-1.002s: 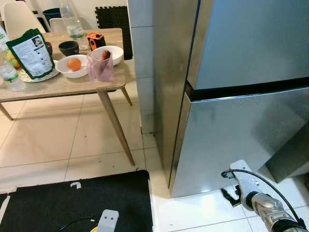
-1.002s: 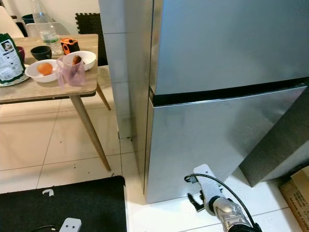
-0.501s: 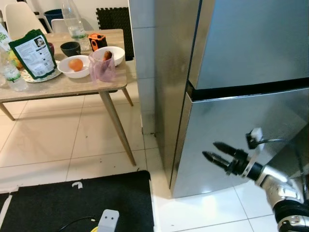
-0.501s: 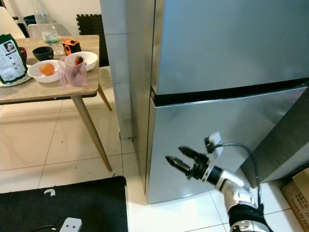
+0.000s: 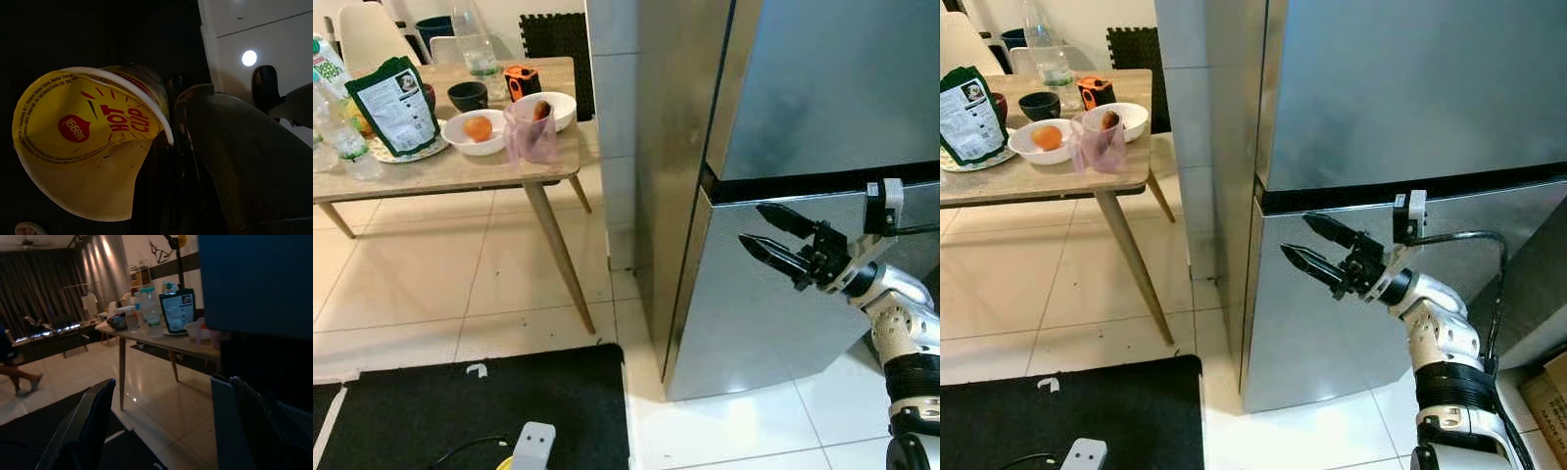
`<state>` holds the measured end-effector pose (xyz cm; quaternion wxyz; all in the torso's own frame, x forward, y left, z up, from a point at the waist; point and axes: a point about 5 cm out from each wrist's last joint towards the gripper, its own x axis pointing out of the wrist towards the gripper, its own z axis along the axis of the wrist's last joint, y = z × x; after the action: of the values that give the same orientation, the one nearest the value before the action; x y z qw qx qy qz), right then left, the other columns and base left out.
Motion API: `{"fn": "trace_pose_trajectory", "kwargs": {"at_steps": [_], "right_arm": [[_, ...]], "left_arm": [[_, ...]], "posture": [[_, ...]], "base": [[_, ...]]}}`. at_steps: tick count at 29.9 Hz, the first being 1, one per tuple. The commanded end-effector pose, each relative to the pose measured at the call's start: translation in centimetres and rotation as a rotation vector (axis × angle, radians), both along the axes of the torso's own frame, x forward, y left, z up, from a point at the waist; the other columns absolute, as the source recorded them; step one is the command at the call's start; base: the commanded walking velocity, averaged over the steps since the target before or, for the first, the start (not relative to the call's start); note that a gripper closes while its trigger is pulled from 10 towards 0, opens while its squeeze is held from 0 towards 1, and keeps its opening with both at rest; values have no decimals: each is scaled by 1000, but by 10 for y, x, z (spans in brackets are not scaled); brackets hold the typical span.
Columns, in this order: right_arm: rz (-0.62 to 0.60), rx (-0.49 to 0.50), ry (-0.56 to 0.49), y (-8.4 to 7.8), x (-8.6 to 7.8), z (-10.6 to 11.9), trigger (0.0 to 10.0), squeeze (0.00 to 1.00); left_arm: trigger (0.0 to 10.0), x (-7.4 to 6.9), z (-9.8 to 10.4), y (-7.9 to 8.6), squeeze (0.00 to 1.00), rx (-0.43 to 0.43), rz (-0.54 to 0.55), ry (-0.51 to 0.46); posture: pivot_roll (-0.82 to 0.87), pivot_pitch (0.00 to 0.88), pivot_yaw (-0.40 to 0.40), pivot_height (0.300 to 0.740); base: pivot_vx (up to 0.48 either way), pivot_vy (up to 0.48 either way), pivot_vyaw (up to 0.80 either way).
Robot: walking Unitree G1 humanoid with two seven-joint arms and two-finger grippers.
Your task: Restocking fridge
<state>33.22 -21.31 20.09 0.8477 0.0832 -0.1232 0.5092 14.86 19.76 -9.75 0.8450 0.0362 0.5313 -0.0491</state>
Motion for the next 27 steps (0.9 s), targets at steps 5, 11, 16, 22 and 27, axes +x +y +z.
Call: {"fn": "trace_pose_trajectory", "kwargs": {"at_steps": [5,11,16,22,27], "right_arm": [[-7,-143,-58,8,5,13,10000,0],[-51,-431,-190,15,16,39,10000,0],[-38,-730,-298,22,18,57,10000,0],[-31,-930,-309,20,20,55,10000,0],[-46,-1114,-305,14,25,50,10000,0]], "left_arm": [[10000,-17,-7,-2,0,-3,1,65],[10000,-17,-7,-5,0,-8,6,63],[10000,-17,-7,-5,0,-9,10,62],[10000,-17,-7,-5,0,-10,10,64],[10000,-19,-8,-5,0,-12,13,67]], "posture": [[-49,80,-30,740],[-48,75,-36,740],[-52,77,-36,740],[-54,78,-37,740],[-53,82,-41,740]], "base": [[0,0,0],[0,0,0],[0,0,0],[0,0,0],[0,0,0]]}}
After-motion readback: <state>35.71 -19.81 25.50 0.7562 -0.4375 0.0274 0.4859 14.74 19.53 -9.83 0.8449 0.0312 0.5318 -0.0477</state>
